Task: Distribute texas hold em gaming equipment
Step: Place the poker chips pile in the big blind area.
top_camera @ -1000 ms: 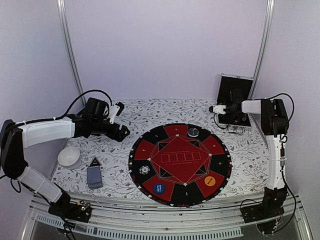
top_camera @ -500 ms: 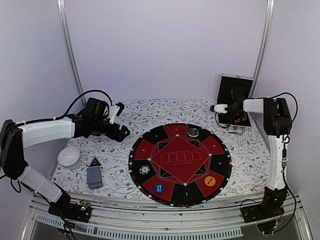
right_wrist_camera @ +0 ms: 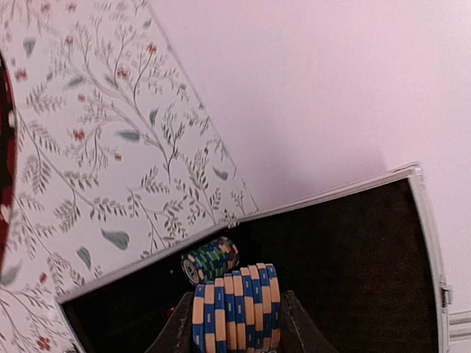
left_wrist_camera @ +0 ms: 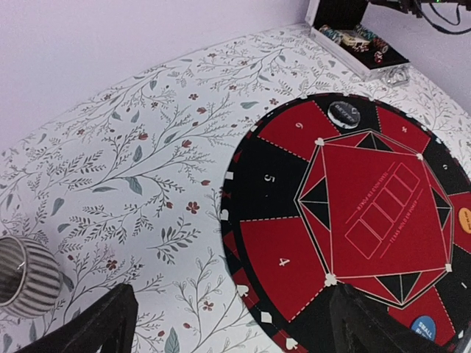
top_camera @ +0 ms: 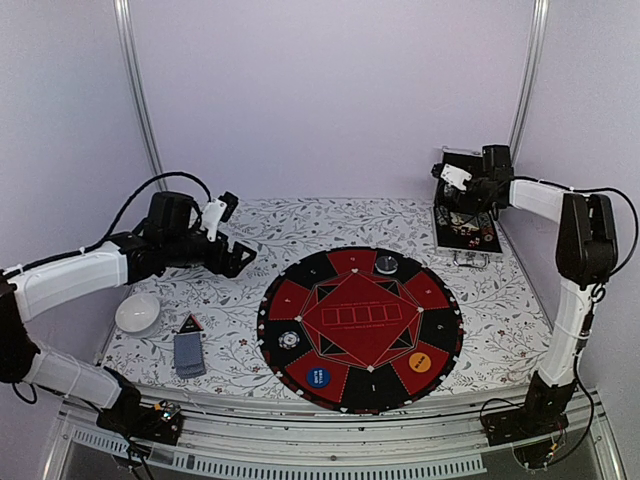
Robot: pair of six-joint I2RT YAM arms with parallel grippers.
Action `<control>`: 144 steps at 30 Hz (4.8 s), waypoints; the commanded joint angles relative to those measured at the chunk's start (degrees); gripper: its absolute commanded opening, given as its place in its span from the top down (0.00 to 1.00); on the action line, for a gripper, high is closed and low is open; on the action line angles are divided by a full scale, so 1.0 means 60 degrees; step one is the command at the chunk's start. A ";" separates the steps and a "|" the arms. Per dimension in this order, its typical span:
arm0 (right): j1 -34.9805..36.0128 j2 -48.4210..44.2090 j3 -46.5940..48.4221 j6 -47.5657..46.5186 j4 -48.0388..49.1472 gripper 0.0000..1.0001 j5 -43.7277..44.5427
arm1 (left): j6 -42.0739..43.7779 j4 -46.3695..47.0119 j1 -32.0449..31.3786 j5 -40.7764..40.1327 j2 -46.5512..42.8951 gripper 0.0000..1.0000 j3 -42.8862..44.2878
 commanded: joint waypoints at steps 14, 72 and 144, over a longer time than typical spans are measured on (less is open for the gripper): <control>0.1685 -0.4088 -0.2697 1.2342 -0.1067 0.98 -0.4738 | 0.0985 0.2868 -0.2238 0.0806 -0.2393 0.11 -0.1545; 0.6074 -0.3269 -0.7799 1.2950 -0.3320 0.67 -0.3642 | -0.0496 0.3735 -0.4728 -0.0513 -0.2806 0.11 -0.3285; 0.6133 -0.8099 -0.3599 1.1162 -0.2807 0.01 0.3545 | 0.0902 0.1433 -0.4567 -0.5078 -0.2365 0.02 -0.1019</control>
